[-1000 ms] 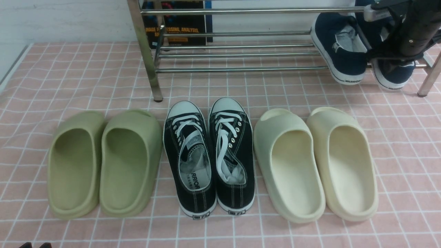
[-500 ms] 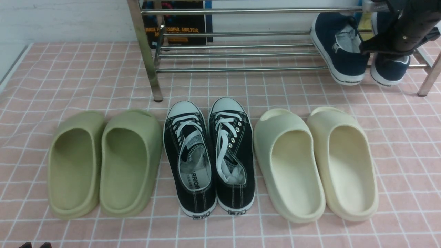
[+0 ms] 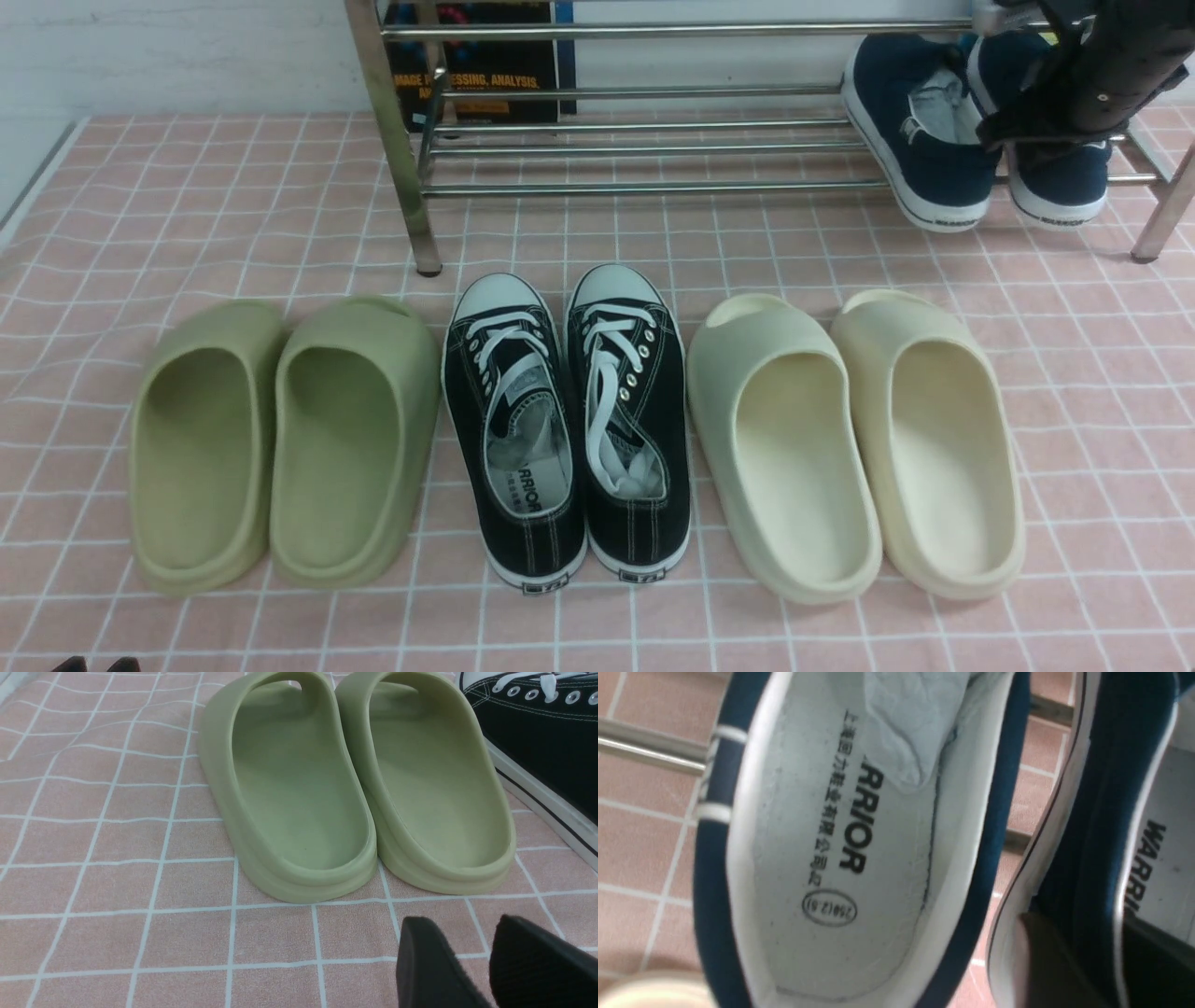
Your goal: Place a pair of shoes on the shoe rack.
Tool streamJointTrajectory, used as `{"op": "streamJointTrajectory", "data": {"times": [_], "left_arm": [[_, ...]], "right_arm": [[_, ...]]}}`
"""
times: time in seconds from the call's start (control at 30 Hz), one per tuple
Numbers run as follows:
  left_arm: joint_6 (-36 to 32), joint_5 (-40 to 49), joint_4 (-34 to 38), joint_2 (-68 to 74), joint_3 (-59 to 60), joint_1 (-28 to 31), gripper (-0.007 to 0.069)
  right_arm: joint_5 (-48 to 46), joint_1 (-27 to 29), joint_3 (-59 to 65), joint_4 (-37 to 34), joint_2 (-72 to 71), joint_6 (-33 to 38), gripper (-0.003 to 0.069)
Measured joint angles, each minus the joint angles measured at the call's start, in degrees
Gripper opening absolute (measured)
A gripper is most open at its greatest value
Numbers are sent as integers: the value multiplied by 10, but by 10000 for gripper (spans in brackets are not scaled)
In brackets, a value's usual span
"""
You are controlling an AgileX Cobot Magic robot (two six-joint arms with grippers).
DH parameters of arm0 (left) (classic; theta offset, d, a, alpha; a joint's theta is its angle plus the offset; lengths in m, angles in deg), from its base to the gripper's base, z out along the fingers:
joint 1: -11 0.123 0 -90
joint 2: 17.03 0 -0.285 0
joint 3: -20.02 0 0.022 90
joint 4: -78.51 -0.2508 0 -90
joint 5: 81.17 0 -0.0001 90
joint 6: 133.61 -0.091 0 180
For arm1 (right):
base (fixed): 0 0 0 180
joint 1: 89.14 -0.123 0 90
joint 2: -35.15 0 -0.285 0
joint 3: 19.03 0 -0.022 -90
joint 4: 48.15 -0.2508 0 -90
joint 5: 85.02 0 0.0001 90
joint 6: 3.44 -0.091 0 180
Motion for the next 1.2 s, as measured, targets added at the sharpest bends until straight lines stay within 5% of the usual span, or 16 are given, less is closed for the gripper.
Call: {"op": "streamJointTrajectory", "data": {"times": [0.2, 0.37, 0.5, 0.77, 0.83, 0.93, 1.2], "left_arm": [[0, 0, 0, 0, 0, 0, 239], [0, 0, 0, 0, 0, 0, 239], [0, 0, 0, 0, 0, 0, 239], [0, 0, 0, 0, 0, 0, 239], [0, 0, 0, 0, 0, 0, 239], [0, 0, 0, 0, 0, 0, 239], [0, 0, 0, 0, 0, 0, 239]], "right_arm": [[-30, 0, 0, 1, -27, 0, 426], [-57, 0, 0, 10, -69, 0, 456], [-83, 0, 0, 25, -105, 0, 416], [-84, 0, 35, -31, -310, 2, 110], [-36, 0, 99, -47, -401, 4, 9], [52, 0, 207, -49, -500, 4, -18], [594, 0, 760, -52, -867, -52, -18]]}}
